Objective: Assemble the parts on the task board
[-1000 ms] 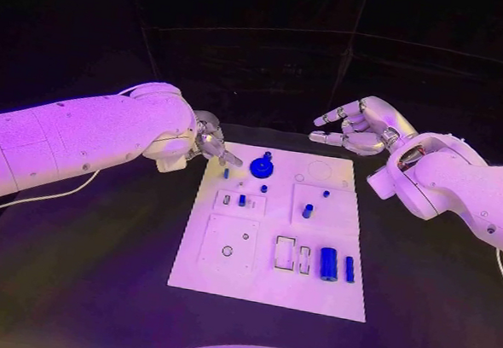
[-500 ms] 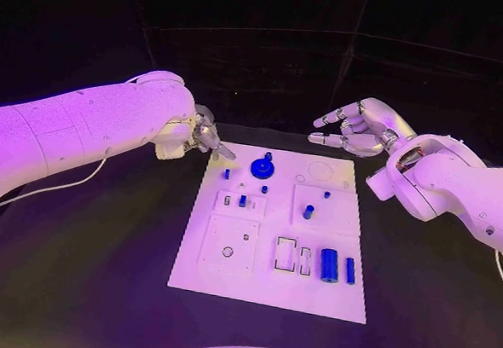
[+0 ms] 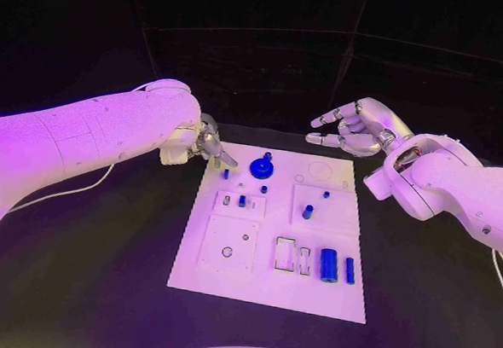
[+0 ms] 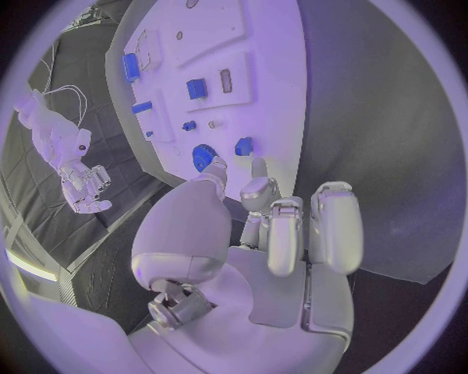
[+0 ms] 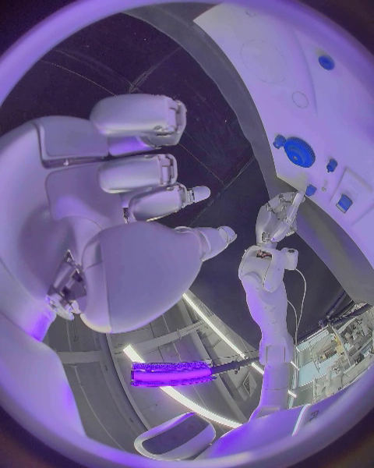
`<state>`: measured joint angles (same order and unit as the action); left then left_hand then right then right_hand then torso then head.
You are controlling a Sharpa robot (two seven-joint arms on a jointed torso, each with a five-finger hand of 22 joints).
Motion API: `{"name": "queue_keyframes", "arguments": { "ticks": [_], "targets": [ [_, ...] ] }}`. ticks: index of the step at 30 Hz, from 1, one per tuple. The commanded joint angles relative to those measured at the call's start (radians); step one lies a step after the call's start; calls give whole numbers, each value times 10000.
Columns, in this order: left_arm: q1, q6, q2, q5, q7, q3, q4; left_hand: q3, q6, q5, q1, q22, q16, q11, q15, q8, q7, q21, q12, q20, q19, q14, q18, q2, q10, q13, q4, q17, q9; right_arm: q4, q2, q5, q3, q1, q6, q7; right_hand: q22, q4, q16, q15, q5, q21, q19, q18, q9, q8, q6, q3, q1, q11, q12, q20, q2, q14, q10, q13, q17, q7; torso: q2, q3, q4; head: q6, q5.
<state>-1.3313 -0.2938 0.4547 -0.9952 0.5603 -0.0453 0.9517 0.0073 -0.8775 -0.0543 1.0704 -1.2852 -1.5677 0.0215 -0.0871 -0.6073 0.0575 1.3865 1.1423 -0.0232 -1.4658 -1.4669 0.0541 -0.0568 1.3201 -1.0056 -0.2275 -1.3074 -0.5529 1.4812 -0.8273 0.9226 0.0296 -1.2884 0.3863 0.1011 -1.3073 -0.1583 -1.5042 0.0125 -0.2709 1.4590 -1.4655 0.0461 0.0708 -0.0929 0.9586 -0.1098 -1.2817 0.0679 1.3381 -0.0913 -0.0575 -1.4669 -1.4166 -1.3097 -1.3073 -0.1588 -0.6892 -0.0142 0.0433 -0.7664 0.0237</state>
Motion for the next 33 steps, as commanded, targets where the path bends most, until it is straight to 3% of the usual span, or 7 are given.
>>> {"name": "queue_keyframes", "arguments": {
  "ticks": [1, 18, 25, 33],
  "targets": [
    [16, -228, -78, -14, -228, -6, -100, -73, -91, 50, 56, -11, -31, -55, 87, 62, 1, -51, 21, -58, -10, -1039, 65, 144, -49, -4, 13, -2634, 30, 4, 20, -33, -8, -20, -64, 99, -172, -4, 33, -15, -59, -31, 40, 46, 2, -39, -16, -35, -35, -19, -28, -29, 94, -739, 39, -641, -1335, 69, 8, -3, 8, -22, 3],
    [94, -307, -300, -15, -335, -35, -401, -184, -162, 48, 365, -15, -31, -57, 89, 123, 4, -61, 37, -65, -9, -1039, 67, 354, -69, 9, 94, -2634, 148, 0, 47, -33, -9, -20, -66, 101, -177, 2, 31, -14, -79, -30, 37, 45, 2, -41, -16, -39, -51, -19, -18, -29, 110, -741, 32, -648, -1339, 70, 9, -2, 10, -30, -1],
    [117, -400, -385, -15, -348, -38, -535, -184, -206, 48, 685, -17, -31, -62, 94, 168, 11, -70, 49, -70, -7, -1039, 68, 564, -80, 17, 239, -2634, 238, -3, 59, -33, -9, -20, -69, 103, -176, 10, 33, -14, -103, -31, 37, 45, 2, -44, -15, -43, -71, -21, -14, -28, 129, -740, 31, -650, -1337, 70, 6, -4, 15, -34, 7],
    [160, -368, -453, -16, -372, -41, -656, -184, -216, 48, 759, -18, -31, -64, 96, 180, 14, -72, 53, -72, -7, -1039, 68, 606, -83, 19, 281, -2634, 262, -13, 78, -33, -9, -20, -74, 111, -176, 10, 33, -14, -103, -31, 37, 45, 2, -44, -15, -43, -71, -21, -14, -28, 129, -740, 31, -650, -1337, 70, 13, -2, 18, -50, 2]
  ]
}}
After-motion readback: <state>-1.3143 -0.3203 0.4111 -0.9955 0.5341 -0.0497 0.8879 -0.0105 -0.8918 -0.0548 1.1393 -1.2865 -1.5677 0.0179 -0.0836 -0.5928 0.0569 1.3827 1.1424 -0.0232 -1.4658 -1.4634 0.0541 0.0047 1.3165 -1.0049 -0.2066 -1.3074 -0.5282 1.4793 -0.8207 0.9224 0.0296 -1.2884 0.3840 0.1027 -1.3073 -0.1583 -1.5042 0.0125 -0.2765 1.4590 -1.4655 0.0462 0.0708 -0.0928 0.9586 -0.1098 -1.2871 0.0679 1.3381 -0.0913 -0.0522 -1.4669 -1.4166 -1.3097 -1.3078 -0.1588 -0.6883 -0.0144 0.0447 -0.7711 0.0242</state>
